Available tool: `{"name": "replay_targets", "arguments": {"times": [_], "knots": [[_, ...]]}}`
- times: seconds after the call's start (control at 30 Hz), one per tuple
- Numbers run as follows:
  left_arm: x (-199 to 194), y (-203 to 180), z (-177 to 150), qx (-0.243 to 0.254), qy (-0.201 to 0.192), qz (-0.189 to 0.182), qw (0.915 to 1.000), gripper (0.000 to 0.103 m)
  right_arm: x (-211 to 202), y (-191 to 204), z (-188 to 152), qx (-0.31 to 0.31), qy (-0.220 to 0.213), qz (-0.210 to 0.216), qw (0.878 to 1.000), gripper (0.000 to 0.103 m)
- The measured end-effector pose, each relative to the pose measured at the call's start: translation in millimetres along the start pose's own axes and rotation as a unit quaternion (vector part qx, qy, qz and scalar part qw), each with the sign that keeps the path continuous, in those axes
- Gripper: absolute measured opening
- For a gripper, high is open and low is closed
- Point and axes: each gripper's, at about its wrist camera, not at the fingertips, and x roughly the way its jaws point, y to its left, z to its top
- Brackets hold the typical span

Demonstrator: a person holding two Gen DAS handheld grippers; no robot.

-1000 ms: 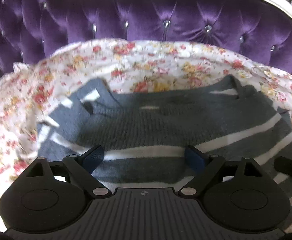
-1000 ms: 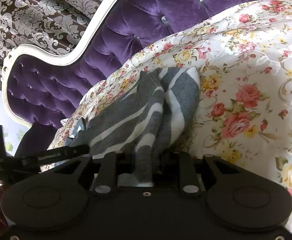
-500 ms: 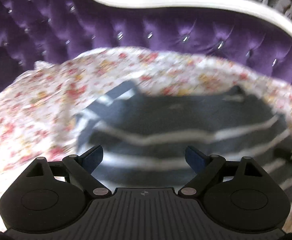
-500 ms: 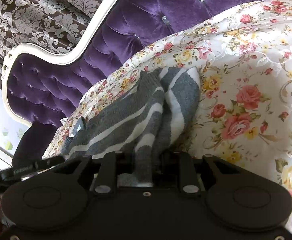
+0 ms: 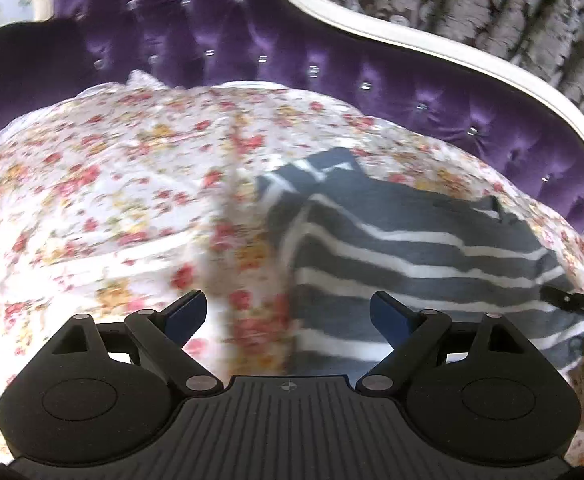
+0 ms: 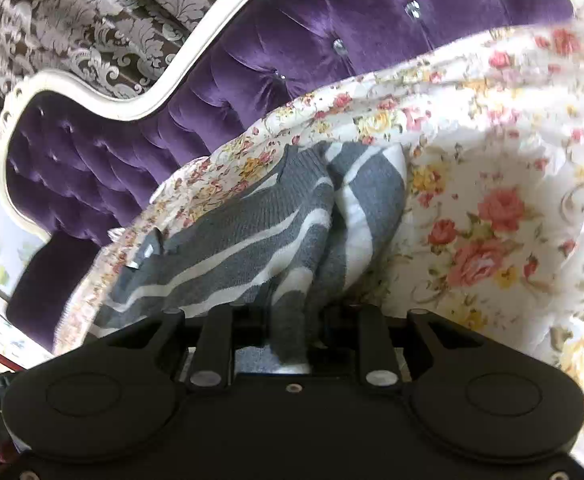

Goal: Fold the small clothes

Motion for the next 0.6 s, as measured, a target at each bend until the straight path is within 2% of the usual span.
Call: {"name": "replay_targets", "arguments": {"times": [0.1,0.2,0.4,0.6], "knots": [[2.6,18.8,-1.7,-0.009,-0.002,0.004,1.0000,0.089,-0.6,15.8,-1.9,-0.044,-0.008,-0.032,0.999,0.030],[3.8,34.1,-1.6,-0.029,0.009,0.002,0.9995,0.089,-3.5,28.1,-3.8,-0.057,-0.022,-0.056,0.997,0.029],[-6.1,46.7,6.8,-0.026,0.016,-0.001,0.9995,0.089,-0.2,63.3,6.5,-0.096,-0.010,-0.117,0.988,0.028],[-15.6,66.2,9.7,-0.064,0.019,-0.025,0.9974,0.089,0.8,140.1,17.3,-0.188,-0.020,-0.134,0.973,0.026]]}}
